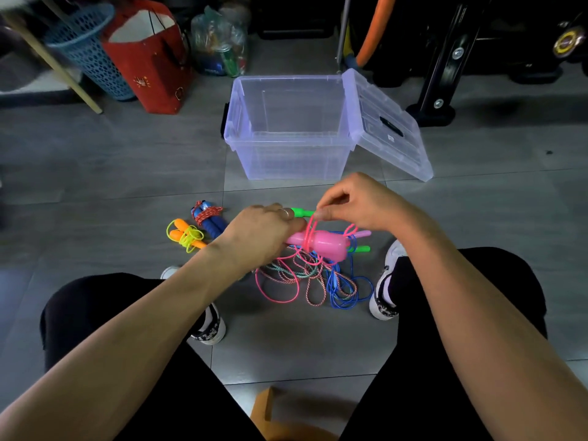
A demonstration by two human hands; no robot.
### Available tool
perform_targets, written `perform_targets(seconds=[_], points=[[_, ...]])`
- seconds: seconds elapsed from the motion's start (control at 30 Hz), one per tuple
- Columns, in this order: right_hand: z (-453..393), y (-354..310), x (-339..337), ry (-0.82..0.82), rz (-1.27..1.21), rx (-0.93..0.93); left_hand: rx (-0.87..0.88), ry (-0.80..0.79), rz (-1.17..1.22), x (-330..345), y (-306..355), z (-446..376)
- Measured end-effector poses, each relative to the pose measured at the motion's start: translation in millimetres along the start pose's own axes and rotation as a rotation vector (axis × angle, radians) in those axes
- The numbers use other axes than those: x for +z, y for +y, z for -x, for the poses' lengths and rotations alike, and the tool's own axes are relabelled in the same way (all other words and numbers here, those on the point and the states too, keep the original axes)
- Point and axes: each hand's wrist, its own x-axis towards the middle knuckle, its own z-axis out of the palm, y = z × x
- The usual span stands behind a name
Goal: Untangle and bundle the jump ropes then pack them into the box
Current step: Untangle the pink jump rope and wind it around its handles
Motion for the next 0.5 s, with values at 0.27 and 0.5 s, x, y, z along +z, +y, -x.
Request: perform_targets(seconds=[0.27,0.5], points=[[4,3,2,-0.015,-0.579,0.039,-0.036,0.36,0.468,-1,-15,17],[6,-7,9,0.036,-0.638,0.16,-0.442,0.408,0.61,-11,-12,10]])
